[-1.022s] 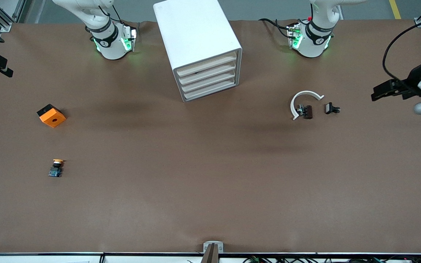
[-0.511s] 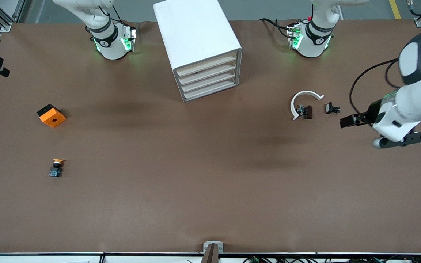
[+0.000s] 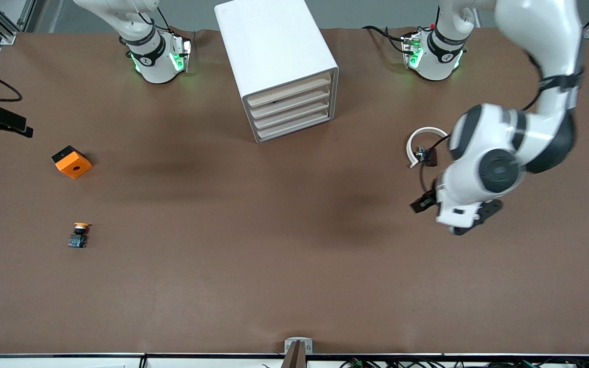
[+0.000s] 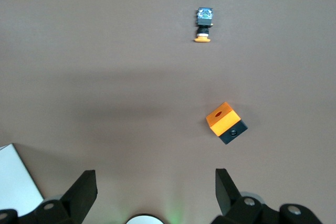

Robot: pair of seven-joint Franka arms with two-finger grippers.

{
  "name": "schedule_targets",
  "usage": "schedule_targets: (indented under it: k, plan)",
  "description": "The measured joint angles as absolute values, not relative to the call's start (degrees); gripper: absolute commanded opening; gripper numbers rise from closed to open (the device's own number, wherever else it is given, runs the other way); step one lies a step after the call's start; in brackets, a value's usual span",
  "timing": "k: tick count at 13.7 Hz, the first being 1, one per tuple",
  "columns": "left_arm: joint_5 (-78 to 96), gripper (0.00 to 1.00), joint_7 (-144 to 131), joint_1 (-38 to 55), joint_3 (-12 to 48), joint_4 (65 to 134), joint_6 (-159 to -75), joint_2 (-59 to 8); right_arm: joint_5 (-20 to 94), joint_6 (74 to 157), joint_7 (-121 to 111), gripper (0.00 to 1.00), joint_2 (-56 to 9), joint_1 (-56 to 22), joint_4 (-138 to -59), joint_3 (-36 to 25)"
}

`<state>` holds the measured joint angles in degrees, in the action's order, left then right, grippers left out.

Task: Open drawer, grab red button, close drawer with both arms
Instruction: 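Reach the left gripper to the white cabinet's drawer front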

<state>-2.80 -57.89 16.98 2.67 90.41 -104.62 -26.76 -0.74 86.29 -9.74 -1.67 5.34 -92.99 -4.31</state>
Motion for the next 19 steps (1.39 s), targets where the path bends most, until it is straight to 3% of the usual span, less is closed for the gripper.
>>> schedule_targets:
  k: [3, 9, 14, 19]
  plan:
    - [-1.0, 1.00, -68.2, 19.7, 2.7, 87.5, -104.1, -31.9, -2.2, 86.3, -9.7, 1.00, -4.0, 5.3, -91.6, -4.3]
    - [21.4, 1.00, -77.9, 19.5, 2.5, 85.4, -90.3, -38.1, -2.3, 86.1, -9.5, 1.00, -5.3, 5.4, -91.2, -4.4]
    - [38.4, 1.00, -99.0, 18.4, 2.2, 84.2, -88.4, -44.2, -1.9, 85.8, -1.5, 1.00, -5.3, 5.1, -91.1, -3.8]
    - [48.2, 1.00, -113.2, 18.3, 2.6, 83.9, -78.0, -49.4, -1.9, 85.8, -1.1, 1.00, -6.0, 5.0, -91.1, -3.7]
